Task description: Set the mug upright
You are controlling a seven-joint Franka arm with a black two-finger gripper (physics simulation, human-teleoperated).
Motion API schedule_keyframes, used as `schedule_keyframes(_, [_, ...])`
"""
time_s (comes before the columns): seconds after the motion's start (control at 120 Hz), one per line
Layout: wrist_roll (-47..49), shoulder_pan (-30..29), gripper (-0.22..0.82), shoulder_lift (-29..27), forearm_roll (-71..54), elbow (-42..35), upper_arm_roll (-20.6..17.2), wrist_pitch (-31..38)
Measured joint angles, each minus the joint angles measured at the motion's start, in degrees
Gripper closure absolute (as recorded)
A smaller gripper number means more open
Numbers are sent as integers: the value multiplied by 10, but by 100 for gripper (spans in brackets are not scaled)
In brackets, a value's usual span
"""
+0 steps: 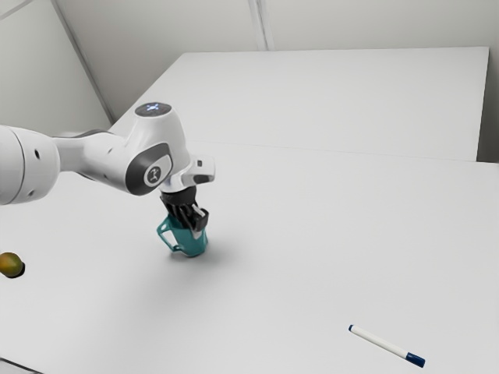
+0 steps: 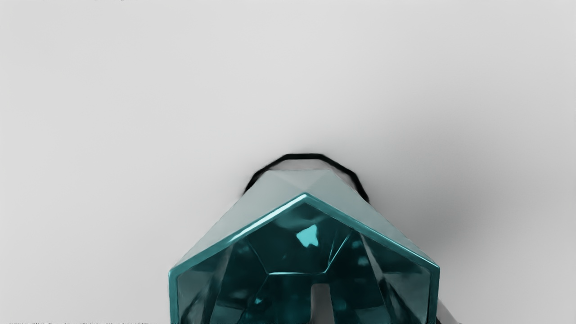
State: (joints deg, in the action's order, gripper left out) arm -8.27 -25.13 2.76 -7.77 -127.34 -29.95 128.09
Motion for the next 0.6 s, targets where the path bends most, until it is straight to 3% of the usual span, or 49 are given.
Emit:
schedule_keyframes(0.125, [9, -9, 27, -39, 0, 3, -14, -13])
schedule_keyframes(0.242, [16, -4, 16, -82, 13, 8, -20, -40])
schedule_keyframes(0.542, [47, 2, 4, -97, 78, 185, -16, -189])
schedule_keyframes(0.6, [54, 36, 3, -76, 81, 231, 11, -219])
